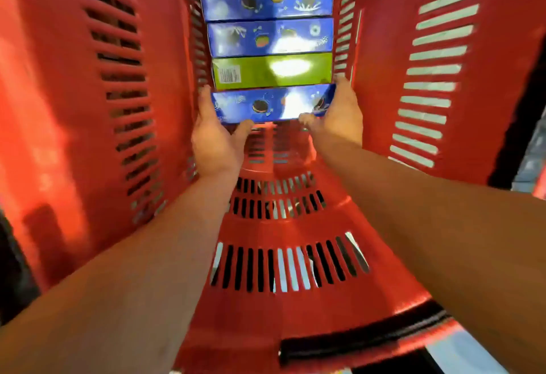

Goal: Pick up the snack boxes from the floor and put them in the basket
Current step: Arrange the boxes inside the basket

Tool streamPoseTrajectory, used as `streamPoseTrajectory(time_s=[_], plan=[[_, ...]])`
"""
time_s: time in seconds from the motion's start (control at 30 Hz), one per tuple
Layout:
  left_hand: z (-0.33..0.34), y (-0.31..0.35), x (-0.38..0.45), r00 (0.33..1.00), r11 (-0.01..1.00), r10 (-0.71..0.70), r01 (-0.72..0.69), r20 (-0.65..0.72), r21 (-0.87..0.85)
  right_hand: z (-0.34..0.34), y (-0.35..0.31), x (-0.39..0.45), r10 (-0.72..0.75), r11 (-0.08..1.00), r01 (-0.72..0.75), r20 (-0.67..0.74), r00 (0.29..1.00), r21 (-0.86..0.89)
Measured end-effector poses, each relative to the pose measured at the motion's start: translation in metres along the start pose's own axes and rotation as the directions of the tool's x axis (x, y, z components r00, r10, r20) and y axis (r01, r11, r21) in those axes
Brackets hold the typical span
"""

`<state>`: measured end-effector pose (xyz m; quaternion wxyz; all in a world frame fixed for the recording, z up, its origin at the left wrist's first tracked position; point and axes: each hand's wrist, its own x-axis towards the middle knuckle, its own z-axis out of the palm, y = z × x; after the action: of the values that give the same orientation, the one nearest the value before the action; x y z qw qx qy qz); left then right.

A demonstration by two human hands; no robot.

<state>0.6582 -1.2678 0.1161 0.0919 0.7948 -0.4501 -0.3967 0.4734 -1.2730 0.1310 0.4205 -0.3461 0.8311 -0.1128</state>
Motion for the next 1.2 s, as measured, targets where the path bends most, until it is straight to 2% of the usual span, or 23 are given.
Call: streamPoseTrajectory(time_s=[0.13,0.3,0.47,0.63,0.83,0.97,1.1,1.2], plan=[[0.031,-0.013,0.023,0.999,1.000,0.016,-0.015,-0.043,0.020,0.026,0.010,0.019,0.018,0.999,-0.020,-0.061,0.998,-0.041],[0.054,-0.023,0.036,0.996,0.993,-0.001,-0.010,-0.089,-0.120,0.041,0.022,0.033,-0.060,0.990,0.047,-0.097,0.993,-0.130],[0.039,-0.011,0.018,1.000,0.999,-0.008,0.007,-0.010,-0.050,0.028,0.015,0.021,-0.093,0.978,0.092,0.004,0.996,-0.185],[-0.040,0.043,-0.040,0.995,0.993,-0.005,-0.007,0.100,0.117,-0.039,-0.016,-0.043,-0.114,0.961,0.148,0.156,0.981,-0.234],[-0.152,0.133,-0.140,0.968,0.973,0.126,-0.163,0.217,0.162,-0.173,-0.089,-0.158,-0.231,0.900,0.302,0.244,0.942,-0.313],[-0.209,0.184,-0.197,0.930,0.943,0.214,-0.277,0.300,0.186,-0.243,-0.118,-0.215,-0.233,0.883,0.321,0.273,0.933,-0.342],[-0.268,0.242,-0.267,0.846,0.854,0.385,-0.478,0.368,0.206,-0.324,-0.145,-0.273,-0.293,0.861,0.357,0.219,0.931,-0.363],[-0.288,0.271,-0.300,0.779,0.772,0.488,-0.596,0.395,0.222,-0.366,-0.151,-0.298,-0.344,0.855,0.371,0.138,0.929,-0.362]])
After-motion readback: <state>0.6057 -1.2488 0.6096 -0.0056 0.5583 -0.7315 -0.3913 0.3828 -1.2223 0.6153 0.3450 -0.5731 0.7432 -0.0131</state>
